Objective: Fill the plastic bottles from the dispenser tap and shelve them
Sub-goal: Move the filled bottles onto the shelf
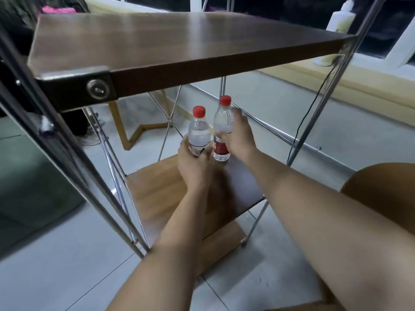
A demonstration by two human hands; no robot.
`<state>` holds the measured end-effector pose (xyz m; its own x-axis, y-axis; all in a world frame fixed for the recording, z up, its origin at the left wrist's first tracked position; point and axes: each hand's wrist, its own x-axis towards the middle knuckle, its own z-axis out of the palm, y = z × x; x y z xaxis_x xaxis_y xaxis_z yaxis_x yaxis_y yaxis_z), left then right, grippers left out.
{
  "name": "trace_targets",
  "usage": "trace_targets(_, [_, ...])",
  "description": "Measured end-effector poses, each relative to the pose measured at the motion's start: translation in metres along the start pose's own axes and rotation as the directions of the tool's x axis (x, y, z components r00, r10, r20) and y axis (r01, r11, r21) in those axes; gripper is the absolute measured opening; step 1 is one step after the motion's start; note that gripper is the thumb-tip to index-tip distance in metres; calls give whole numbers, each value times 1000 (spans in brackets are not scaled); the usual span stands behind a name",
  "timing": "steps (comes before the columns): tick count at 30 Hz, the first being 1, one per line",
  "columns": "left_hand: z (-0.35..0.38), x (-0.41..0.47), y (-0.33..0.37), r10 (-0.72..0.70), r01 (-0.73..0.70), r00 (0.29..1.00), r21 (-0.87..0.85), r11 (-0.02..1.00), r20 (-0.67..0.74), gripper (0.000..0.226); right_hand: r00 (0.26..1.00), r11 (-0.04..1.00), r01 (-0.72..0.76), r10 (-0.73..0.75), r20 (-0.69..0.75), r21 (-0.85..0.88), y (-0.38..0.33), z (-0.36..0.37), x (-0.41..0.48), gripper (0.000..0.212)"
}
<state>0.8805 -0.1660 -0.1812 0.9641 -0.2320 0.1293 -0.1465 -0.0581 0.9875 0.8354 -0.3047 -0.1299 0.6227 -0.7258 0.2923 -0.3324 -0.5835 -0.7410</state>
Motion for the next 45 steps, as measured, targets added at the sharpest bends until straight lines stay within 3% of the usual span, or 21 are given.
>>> trace_targets(6, [21, 15, 1, -15, 13, 999, -72, 997, -29, 67, 999, 1000, -9, 10, 32, -12, 1, 8, 25, 79])
trace_targets(14, [3, -2, 0, -110, 114, 992, 67, 991, -57, 90, 995, 996, -87, 86, -43, -11, -2, 3, -7, 89])
trace_targets(17, [-17, -27, 16, -76, 77, 997, 80, 994, -22, 72, 983, 995, -96, 101, -155, 41, -13, -9, -42, 85])
trace_targets(20, [-32, -59, 36, -52, 50, 994, 16, 999, 101, 50, 981, 986, -124, 139, -138, 110, -29, -31, -82, 74])
trace_targets(22, [-37, -81, 44, 36, -51, 978, 66, 997, 207, 41, 975, 974, -167, 186, -125, 153, -41, -51, -112, 67])
trace_targets(26, [-42, -133, 70, 82, -113, 914, 54, 992, 397, 26, 954, 955, -171, 222, -201, 243, -58, -106, -183, 50])
trace_targets(30, [-40, -187, 91, 143, -176, 806, 2, 984, 574, 37, 909, 958, -138, 223, -352, 250, -64, -176, -253, 38])
trace_targets(37, [-29, -286, 141, 241, -258, 620, -96, 961, 747, 40, 819, 993, -114, 115, -562, 36, -71, -291, -378, 35])
trace_targets(41, [-16, -338, 158, 294, -278, 505, -170, 946, 811, 43, 730, 986, -76, -45, -681, -148, -77, -331, -442, 29])
trace_targets(45, [1, -383, 164, 318, -332, 435, -178, 926, 843, 50, 632, 922, -128, -208, -747, -365, -72, -357, -491, 29])
